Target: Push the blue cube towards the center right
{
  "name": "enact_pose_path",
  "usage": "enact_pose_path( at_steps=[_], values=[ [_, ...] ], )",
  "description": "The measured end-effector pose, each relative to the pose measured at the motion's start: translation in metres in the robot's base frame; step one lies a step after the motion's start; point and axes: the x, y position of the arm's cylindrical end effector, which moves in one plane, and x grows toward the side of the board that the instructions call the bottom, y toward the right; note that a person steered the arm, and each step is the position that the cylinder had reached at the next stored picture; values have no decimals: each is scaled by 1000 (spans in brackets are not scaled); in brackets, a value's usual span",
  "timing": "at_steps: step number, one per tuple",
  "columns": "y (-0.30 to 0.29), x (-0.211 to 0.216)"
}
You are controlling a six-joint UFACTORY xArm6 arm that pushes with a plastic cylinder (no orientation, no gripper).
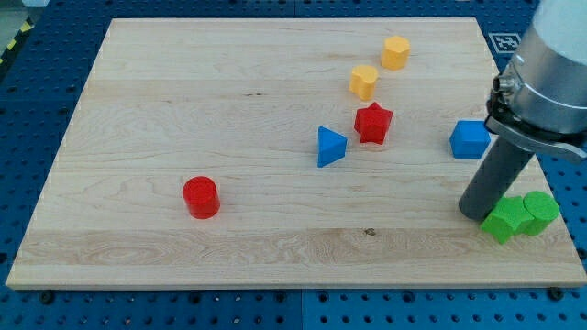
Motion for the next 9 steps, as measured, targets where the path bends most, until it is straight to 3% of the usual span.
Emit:
enact_pose_path(
  at_steps=[6, 9],
  values=[
    [-49, -82],
    [-50, -59]
  ],
)
